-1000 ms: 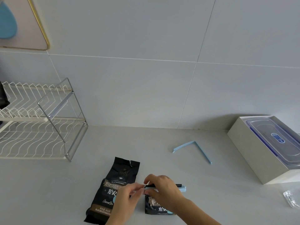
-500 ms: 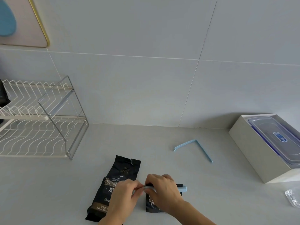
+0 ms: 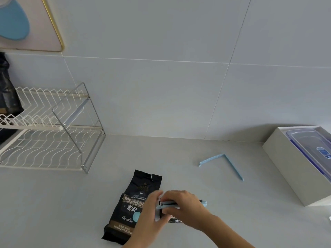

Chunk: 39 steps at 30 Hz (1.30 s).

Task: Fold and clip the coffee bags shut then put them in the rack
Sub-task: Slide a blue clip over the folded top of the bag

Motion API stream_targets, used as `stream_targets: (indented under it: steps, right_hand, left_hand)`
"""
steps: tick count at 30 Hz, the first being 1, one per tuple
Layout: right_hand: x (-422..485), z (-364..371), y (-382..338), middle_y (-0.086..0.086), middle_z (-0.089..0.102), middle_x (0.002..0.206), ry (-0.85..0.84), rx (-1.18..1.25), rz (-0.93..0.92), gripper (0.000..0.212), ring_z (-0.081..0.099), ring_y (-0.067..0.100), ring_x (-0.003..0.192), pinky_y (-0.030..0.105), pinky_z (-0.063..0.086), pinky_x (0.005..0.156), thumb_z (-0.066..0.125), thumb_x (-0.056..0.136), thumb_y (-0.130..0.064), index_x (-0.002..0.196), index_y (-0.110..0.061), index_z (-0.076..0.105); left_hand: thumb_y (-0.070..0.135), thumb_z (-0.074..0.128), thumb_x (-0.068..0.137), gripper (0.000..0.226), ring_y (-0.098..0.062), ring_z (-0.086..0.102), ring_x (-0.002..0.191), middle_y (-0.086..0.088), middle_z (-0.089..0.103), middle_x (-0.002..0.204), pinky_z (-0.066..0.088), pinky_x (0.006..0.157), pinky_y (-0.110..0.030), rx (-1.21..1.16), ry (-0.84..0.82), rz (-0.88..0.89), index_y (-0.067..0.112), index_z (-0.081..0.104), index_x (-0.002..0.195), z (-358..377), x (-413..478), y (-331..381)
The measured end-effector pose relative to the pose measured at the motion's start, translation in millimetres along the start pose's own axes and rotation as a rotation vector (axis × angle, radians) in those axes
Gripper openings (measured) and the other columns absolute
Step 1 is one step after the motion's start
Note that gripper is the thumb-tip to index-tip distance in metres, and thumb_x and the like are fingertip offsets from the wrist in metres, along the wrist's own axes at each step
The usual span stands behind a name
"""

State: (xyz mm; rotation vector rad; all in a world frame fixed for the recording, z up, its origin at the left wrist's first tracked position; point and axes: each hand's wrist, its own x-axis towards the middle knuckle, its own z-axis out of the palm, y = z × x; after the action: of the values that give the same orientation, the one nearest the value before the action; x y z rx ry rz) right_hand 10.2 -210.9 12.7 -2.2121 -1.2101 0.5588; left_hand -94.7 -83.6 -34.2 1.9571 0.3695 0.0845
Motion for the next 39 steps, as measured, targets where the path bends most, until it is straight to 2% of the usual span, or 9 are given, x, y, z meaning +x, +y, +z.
stream_targets:
  steps: [5,8,12,16,20,26,30,35,39]
  right_hand:
    - [-1.4,-11.8,14.4,-0.015,0.064,0.101,0.089,0.051,0.024,0.017,0.057,0.003,0.089,0.025,0.046,0.076,0.051,0.089,-0.039,0.106,-0.037,0.056]
    - [-4.4,-23.3,29.1,-0.012,0.066,0.092,0.307,0.119,0.142,0.016,0.062,0.007,0.081,0.032,0.050,0.074,0.047,0.095,-0.036,0.101,-0.034,0.062]
    - [-9.6,-37.7,62.7,0.002,0.066,0.060,0.544,0.451,0.375,0.025,0.060,0.012,0.049,0.032,0.047,0.050,0.040,0.099,-0.031,0.083,-0.025,0.059]
    - [-24.1,-25.7,109.0,0.006,0.070,0.063,0.286,0.472,0.643,0.029,0.066,0.020,0.055,0.037,0.058,0.060,0.034,0.101,-0.022,0.091,-0.005,0.056]
    - [-51.8,10.5,144.7,0.006,0.059,0.119,0.337,0.060,0.764,0.027,0.057,0.023,0.107,0.038,0.049,0.092,0.047,0.096,-0.033,0.116,-0.017,0.056]
    - [-82.6,32.9,140.7,-0.015,0.041,0.111,0.245,-0.175,0.556,0.036,0.045,0.007,0.106,0.026,0.046,0.084,0.060,0.075,-0.062,0.102,-0.041,0.049]
    - [-98.2,36.4,139.4,-0.013,0.033,0.122,0.137,-0.288,0.523,0.032,0.037,0.011,0.110,0.023,0.044,0.085,0.066,0.073,-0.053,0.099,-0.041,0.052]
    - [-101.1,29.9,137.0,0.006,0.049,0.118,0.363,0.045,0.657,0.015,0.047,0.022,0.105,0.034,0.040,0.094,0.077,0.075,-0.017,0.086,-0.025,0.071]
    - [-87.5,-2.1,122.2,0.007,0.066,0.086,0.204,0.624,0.724,0.006,0.063,0.011,0.077,0.024,0.052,0.074,0.067,0.085,-0.008,0.081,-0.012,0.069]
  left_hand:
    - [0.021,0.062,0.086,0.015,-0.006,0.059,0.070,0.008,0.064,0.074,0.050,0.063,-0.029,-0.054,0.009,0.022,0.034,0.064,0.093,7.2,24.3,6.6]
    - [0.019,0.058,0.089,0.010,-0.021,0.066,0.073,-0.004,0.067,0.081,0.056,0.066,-0.045,-0.135,0.055,-0.036,0.018,0.065,0.097,16.1,29.9,5.4]
    - [0.021,0.055,0.090,0.011,-0.013,0.071,0.074,-0.006,0.071,0.079,0.056,0.058,-0.022,-0.202,0.077,-0.205,0.014,0.059,0.082,23.4,30.4,-3.6]
    - [0.021,0.052,0.092,0.023,-0.003,0.067,0.055,0.000,0.066,0.059,0.047,0.044,-0.009,-0.256,0.102,-0.320,0.016,0.054,0.069,27.1,25.2,-7.6]
    - [0.028,0.049,0.093,0.024,-0.014,0.069,0.079,-0.009,0.070,0.084,0.054,0.063,-0.019,-0.259,0.077,-0.328,0.008,0.060,0.088,27.0,25.9,-10.4]
    - [0.029,0.049,0.093,0.033,-0.025,0.067,0.089,-0.018,0.068,0.095,0.057,0.078,-0.037,-0.265,0.073,-0.311,-0.003,0.058,0.098,26.7,23.5,-12.3]
    - [0.028,0.049,0.093,0.038,-0.027,0.065,0.093,-0.022,0.067,0.100,0.053,0.085,-0.041,-0.263,0.084,-0.299,-0.008,0.056,0.104,26.7,22.8,-14.3]
    - [0.031,0.048,0.093,0.036,-0.015,0.064,0.090,-0.013,0.066,0.100,0.053,0.072,-0.019,-0.264,0.048,-0.334,-0.002,0.056,0.106,26.9,22.2,-14.5]
    - [0.031,0.043,0.095,0.014,0.002,0.056,0.087,0.010,0.058,0.098,0.047,0.056,-0.004,-0.295,0.017,-0.349,0.024,0.047,0.106,29.3,18.5,-15.4]
